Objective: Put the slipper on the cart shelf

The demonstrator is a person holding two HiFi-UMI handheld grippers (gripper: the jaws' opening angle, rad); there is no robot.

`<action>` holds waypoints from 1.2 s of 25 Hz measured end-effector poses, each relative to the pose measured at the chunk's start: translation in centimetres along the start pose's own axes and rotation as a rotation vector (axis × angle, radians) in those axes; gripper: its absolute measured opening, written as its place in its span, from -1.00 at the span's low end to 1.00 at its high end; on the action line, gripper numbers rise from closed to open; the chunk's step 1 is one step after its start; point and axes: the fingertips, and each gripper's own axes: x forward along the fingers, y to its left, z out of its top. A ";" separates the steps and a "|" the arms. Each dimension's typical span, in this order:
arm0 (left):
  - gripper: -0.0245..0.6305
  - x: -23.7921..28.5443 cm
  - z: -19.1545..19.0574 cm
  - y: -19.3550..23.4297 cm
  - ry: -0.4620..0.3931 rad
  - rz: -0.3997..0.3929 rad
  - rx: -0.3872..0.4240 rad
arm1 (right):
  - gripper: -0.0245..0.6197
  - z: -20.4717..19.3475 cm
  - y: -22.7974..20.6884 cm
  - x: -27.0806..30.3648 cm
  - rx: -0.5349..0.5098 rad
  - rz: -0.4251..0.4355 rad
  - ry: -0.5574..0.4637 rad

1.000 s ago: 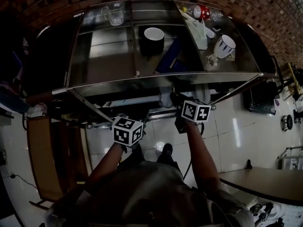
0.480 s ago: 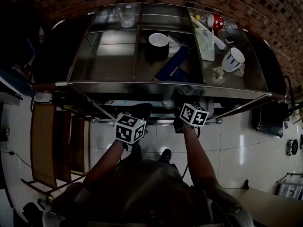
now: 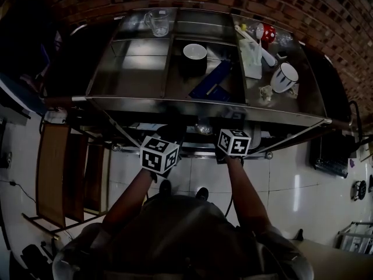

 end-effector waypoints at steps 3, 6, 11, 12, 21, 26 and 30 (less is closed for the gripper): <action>-0.90 0.2 0.3 -0.6 -0.011 -0.007 -0.002 | -0.24 0.6 0.3 -1.0 -0.052 0.017 -0.016; -0.90 0.4 0.4 -1.2 -0.022 -0.017 -0.002 | -0.24 1.4 0.9 -2.5 -0.083 0.035 -0.044; -0.90 0.6 0.6 -2.2 -0.028 -0.029 0.012 | -0.36 2.1 2.0 -5.0 -0.101 0.062 -0.083; -0.90 0.6 0.6 -2.4 -0.029 -0.031 0.016 | -0.42 2.3 2.3 -5.5 -0.105 0.069 -0.091; -0.90 0.3 1.6 -3.8 -0.060 -0.048 0.027 | -0.91 4.8 5.6 -9.7 -0.144 0.177 -0.194; -0.90 0.0 1.8 -4.2 -0.065 -0.055 0.032 | -0.91 5.5 6.5 -10.7 -0.154 0.204 -0.202; -0.90 -0.1 2.1 -4.3 -0.068 -0.057 0.034 | -0.91 6.1 6.8 -10.8 -0.159 0.209 -0.211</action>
